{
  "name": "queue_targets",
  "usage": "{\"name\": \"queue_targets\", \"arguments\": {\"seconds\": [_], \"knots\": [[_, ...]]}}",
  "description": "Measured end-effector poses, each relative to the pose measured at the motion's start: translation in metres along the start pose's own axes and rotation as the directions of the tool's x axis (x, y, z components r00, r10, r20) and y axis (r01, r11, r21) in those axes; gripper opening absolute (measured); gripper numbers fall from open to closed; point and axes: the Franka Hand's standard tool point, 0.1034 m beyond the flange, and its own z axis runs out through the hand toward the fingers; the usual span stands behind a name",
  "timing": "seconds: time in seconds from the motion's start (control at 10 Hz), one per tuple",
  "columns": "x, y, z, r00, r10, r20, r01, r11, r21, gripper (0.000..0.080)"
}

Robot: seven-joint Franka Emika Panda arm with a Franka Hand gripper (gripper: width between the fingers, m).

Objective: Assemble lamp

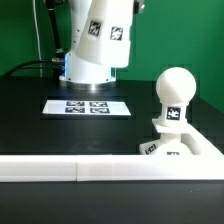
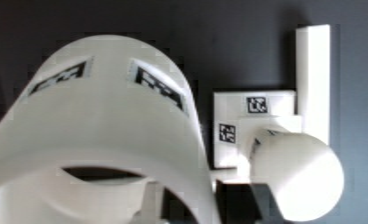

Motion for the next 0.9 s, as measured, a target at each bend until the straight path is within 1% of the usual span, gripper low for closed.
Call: {"name": "queue_targets", "arguments": {"seconds": [0.1,0.2,0.4,0.5,0.6,0.7,0.8,0.9], "knots": [[0.004,-0.002,-0.002,0.999,-0.031,0.009,0.031,0.999,-0.036,0.0044],[0.004,-0.002,0.0,1.0,-0.029,0.009,0.029,0.999,-0.034,0.0044],[0.004,-0.003,0.0,0.999,-0.032,0.009,0.032,0.999,-0.034,0.0044],[0.008,-0.012,-0.007,0.999,-0.035,-0.002,0.035,0.999,-0.026,0.0044],[0.016,-0.024,-0.019,0.998,-0.045,-0.032,0.044,0.999,-0.011,0.0044],[0.022,-0.032,-0.024,0.997,-0.051,-0.065,0.051,0.999,-0.001,0.0044],[0.029,-0.038,-0.026,0.993,-0.039,-0.108,0.042,0.999,0.027,0.0044],[0.035,-0.045,-0.027,0.99,0.001,-0.14,0.008,0.998,0.069,0.0044]]}}
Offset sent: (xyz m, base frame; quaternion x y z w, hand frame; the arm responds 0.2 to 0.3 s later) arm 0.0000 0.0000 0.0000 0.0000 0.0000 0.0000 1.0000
